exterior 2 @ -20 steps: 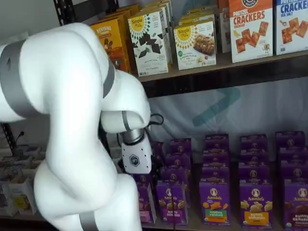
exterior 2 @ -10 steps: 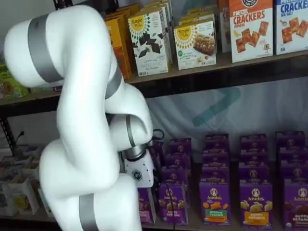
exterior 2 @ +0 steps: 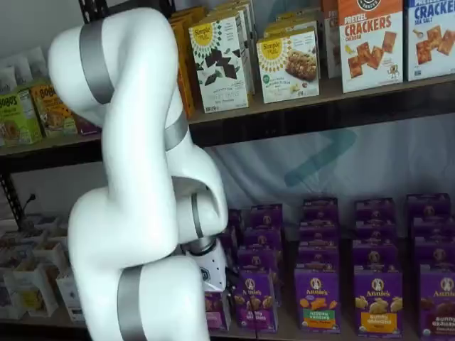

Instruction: Pick up the purple box with a pink patch in the middle, on the bottom shelf, the first box from the left

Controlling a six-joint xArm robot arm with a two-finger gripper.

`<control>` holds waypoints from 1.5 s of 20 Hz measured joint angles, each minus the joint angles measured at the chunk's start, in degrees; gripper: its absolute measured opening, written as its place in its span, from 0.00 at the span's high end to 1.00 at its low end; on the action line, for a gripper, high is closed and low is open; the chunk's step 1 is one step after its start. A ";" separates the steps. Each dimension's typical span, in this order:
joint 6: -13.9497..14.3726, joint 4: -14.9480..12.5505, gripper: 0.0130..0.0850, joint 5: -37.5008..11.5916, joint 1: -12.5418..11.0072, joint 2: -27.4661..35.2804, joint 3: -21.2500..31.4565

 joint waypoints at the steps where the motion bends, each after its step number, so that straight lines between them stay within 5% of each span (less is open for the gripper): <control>1: -1.96 2.50 0.00 -1.15 0.46 1.28 -0.63; 4: -5.56 7.16 0.00 -2.50 1.43 4.38 -2.95; 8: -3.04 4.82 0.00 -1.35 1.63 9.56 -8.51; 14: -4.67 8.06 0.00 -1.31 3.19 16.22 -15.87; 21: 2.70 1.90 0.00 -1.29 4.59 23.15 -24.08; 30: 2.21 3.94 0.00 1.24 6.04 29.67 -33.70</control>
